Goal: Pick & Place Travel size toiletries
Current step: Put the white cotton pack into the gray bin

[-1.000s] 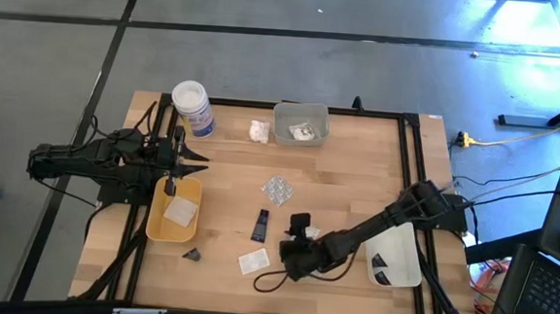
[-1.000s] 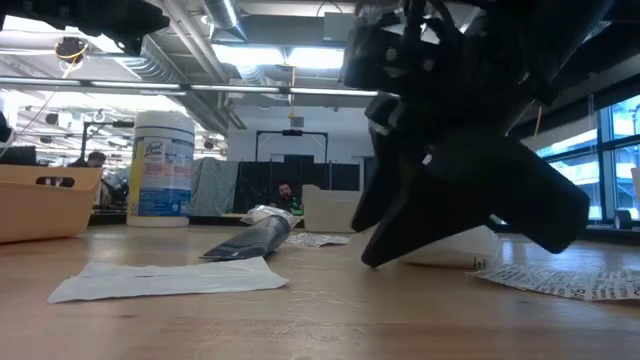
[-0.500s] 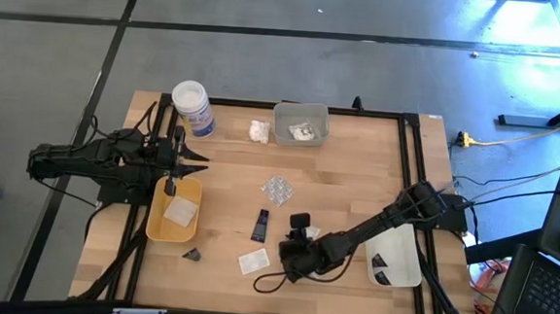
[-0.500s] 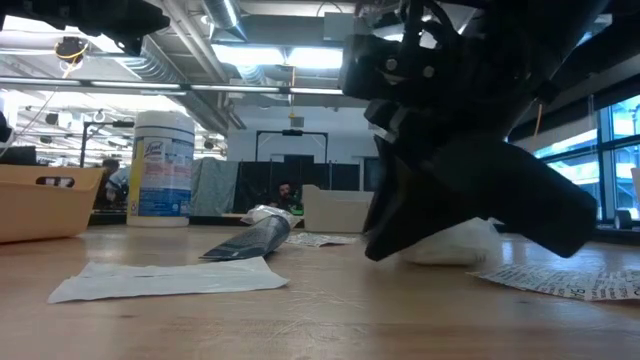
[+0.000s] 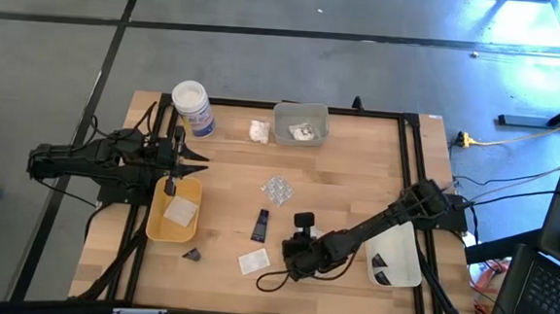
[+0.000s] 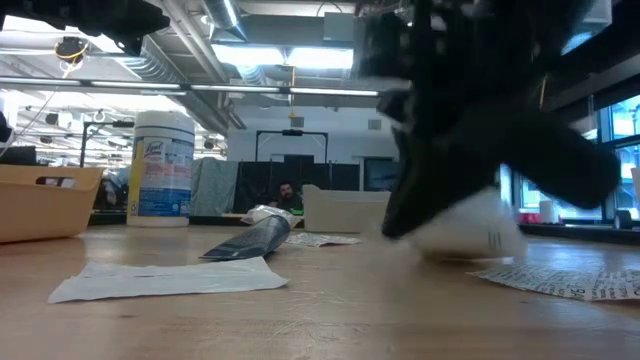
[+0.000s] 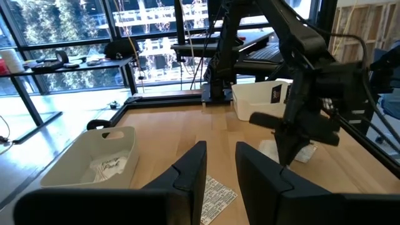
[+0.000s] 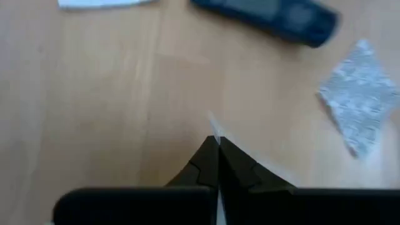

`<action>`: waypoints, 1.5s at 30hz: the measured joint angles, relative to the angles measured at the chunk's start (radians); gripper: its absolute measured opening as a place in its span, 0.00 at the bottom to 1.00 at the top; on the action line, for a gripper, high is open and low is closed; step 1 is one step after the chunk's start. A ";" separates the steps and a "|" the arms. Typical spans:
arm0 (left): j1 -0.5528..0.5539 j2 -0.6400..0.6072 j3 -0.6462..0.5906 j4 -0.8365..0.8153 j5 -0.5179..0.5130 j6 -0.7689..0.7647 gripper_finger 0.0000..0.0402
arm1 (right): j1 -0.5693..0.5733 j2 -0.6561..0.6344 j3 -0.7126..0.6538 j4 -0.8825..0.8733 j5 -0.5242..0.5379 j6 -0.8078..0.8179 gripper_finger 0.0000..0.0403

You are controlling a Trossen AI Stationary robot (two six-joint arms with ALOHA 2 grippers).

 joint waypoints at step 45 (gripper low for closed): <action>0.000 0.000 0.000 0.000 0.000 0.000 0.20 | -0.764 -0.359 0.000 0.134 -0.241 -0.326 0.00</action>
